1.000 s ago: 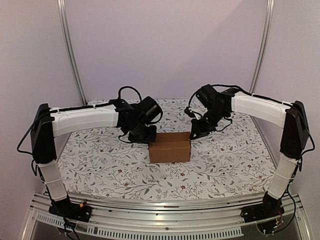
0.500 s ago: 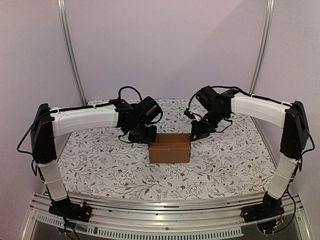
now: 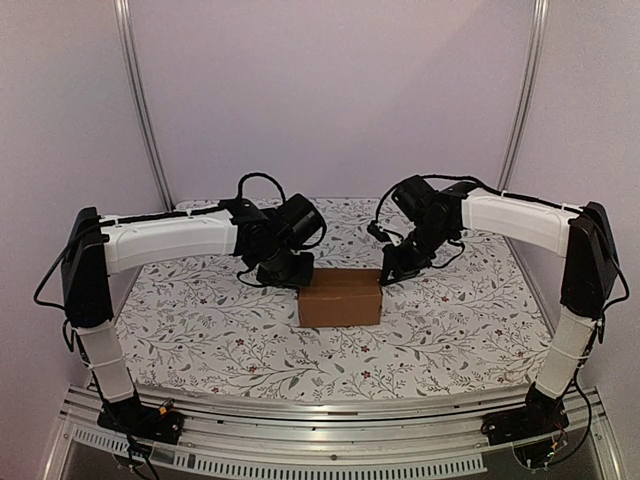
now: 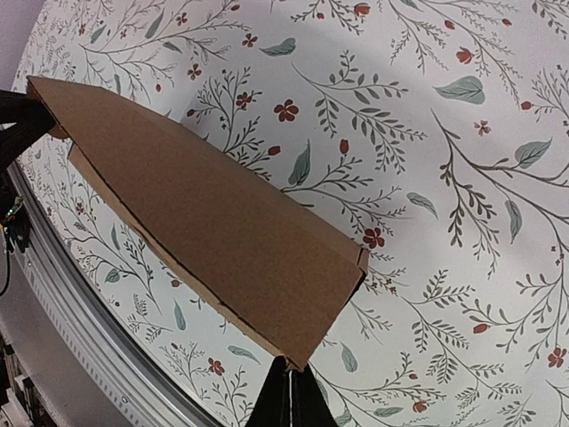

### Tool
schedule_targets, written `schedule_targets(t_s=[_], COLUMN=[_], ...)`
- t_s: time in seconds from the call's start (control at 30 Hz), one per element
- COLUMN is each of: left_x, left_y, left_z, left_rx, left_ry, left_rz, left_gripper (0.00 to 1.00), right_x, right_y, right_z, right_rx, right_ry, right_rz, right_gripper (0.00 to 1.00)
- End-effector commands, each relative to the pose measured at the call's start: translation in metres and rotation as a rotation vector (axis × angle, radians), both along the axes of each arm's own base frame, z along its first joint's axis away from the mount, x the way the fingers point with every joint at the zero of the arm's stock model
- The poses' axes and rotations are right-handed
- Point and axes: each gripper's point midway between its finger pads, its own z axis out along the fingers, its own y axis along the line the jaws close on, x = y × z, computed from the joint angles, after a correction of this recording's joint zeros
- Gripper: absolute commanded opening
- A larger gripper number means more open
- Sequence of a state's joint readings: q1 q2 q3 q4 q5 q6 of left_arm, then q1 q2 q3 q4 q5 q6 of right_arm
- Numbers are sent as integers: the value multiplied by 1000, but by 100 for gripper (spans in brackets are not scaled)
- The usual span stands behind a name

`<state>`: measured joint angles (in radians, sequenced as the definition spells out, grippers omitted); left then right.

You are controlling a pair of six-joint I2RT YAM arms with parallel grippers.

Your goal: Fold the paper box

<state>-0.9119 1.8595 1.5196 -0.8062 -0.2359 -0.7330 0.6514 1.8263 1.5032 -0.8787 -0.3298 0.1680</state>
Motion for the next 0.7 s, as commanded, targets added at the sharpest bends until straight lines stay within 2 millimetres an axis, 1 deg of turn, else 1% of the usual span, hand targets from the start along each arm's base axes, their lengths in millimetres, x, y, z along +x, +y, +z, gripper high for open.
schedule_targets(t_s=[0.0,0.17,0.23,0.37,0.5,0.6,0.67], left_x=[-18,-19,-16,-11,-10,-8,-9], left_y=[-13,-15,-18,-26,-34,-36,-37], left_z=[-10,-10,-6,10,16,15,8], left_rx=[13,-4,-22,-76,-113,-114,-105], left_ry=[44,55,53,45,65,68,80], left_rz=[-63,-44,-34,-20,-26,-29,-31], left_gripper=[0,0,0,0,0,0,0], right_x=[-7,-9,-9,-10,-10,-10,-11], right_y=[1,0,1,2,2,2,2], right_z=[-3,0,1,4,5,4,5], right_rx=[12,21,25,35,37,39,41], right_ry=[3,-1,-3,-7,-7,-3,-3], right_rz=[30,33,33,35,35,34,34], right_gripper=[1,1,1,1,1,1,1])
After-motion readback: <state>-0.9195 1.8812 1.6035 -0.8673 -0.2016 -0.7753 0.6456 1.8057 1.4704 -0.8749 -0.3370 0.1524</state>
